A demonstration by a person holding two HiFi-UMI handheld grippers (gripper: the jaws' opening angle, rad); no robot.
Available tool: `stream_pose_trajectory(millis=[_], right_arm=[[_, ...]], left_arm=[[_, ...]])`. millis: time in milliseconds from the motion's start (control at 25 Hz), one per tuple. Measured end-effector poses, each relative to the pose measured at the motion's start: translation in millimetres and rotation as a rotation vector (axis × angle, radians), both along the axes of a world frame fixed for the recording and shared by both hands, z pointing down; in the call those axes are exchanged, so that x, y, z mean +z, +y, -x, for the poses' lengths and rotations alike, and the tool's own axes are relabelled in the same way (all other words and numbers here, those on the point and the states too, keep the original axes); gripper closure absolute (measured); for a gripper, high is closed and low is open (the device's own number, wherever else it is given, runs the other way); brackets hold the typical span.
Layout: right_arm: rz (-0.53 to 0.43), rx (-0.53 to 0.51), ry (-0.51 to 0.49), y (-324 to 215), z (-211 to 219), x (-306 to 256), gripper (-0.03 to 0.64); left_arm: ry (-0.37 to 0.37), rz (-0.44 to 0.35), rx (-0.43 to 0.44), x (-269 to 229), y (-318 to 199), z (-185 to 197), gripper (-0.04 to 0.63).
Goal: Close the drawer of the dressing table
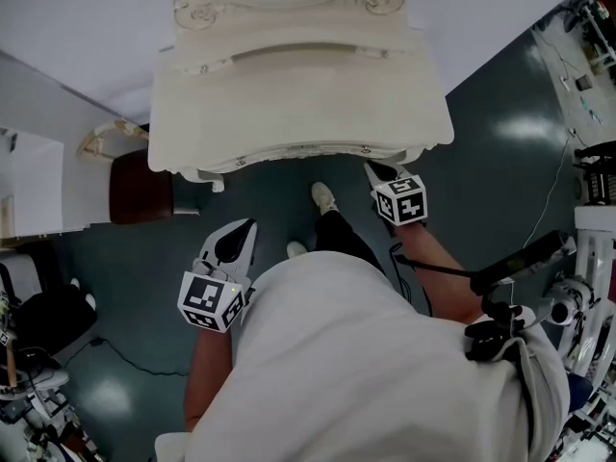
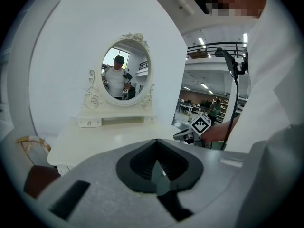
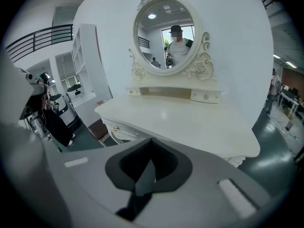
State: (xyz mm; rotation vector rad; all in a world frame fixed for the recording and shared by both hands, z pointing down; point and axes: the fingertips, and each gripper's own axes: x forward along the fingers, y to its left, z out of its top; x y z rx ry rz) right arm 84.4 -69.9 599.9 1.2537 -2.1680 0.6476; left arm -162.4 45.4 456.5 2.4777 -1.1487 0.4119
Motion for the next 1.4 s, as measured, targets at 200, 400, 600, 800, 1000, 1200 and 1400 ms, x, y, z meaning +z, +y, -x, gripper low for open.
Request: stream_pose_trajectory(millis=[200,400,600,800,1000,1200,1400], right_arm=[[-0.013,-0.045,0.006,29,19,-11,0.617],[-0.022,-0.072,0.0,44,31,-18,0.617],[-0.034,-0.082,0.002,55,36,-23,0.617],[-0.043,-0.092,0.015,60,37,-25,0.617],[-0.049,-0.094,0.023,57,41,-27,0.617],[-0.05,-0.105,0.029,55,44,-27,0.617],[-0.051,-0.102,0.03,48,41,-28,0.617]], left_arm=[[0.005,0.004,0.006,4,22,7,0.594],[0.008,0.012,0.01,9,33,10,0.592],[0.012,0.017,0.028,15,41,6,0.592],[0.014,0.014,0.038,16,41,7,0.592],[0.017,0.013,0.041,16,36,11,0.592],[0.019,0.023,0.037,20,34,13,0.592],[0.02,0.028,0.039,20,27,11,0.592]])
